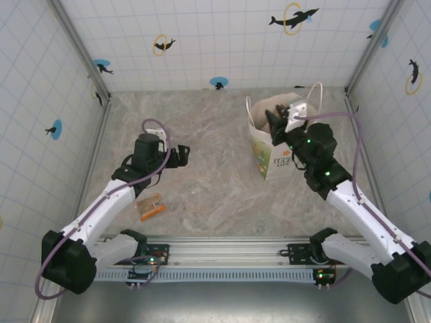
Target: Place the snacks into the paper bag
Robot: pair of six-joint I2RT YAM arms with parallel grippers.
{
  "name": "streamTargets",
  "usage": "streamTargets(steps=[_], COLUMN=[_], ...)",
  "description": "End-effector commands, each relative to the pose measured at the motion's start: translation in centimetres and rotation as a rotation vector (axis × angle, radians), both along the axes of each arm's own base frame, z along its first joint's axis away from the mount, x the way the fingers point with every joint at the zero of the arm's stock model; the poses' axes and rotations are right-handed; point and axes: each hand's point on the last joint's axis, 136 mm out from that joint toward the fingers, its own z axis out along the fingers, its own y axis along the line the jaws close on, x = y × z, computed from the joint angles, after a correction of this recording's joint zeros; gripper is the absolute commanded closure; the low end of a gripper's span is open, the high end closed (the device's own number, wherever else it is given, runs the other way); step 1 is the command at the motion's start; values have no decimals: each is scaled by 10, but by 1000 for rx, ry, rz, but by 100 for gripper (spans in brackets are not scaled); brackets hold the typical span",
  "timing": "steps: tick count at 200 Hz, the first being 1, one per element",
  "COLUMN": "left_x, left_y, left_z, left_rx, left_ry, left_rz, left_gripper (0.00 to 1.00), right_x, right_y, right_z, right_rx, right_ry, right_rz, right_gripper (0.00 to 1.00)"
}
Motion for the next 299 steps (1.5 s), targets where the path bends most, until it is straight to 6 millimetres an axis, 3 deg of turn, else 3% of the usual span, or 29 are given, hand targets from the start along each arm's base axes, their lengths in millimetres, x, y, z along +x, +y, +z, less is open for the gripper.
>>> streamTargets(steps=[1,20,40,78,119,167,199,234,268,299], left_x=[-10,-21,-40,-80,-105,-135,-143,-146,-132,-113], left_y=[18,42,61,84,112,134,149,135,115,93], left_z=[-10,-29,-49,-85,-110,-146,-149,-160,-167,-161], left_rx=[-52,-105,-134,-174,-203,-113,-28,-85,-203,-251], left_ry=[149,292,433,615,702,793,788,817,801,785], left_rz=[69,167,279,466,625,746,799,736,672,592], left_gripper=[4,7,10,11,3,3,2,3,7,9], right_x=[-32,-57,-77,-93,-100,-106,-109,-109,-109,-108], right_y=[35,70,98,126,129,125,120,118,118,116], right_z=[15,4,-20,-62,-87,-100,-105,-106,-102,-99], right_rx=[-62,-72,-83,-95,-78,-49,-32,-20,-15,-5], right_ry=[-46,-32,-1,65,97,115,123,115,109,101], right_rz=[99,197,280,356,389,403,403,393,395,388], right_gripper=[60,60,60,59,59,59,59,59,59,59])
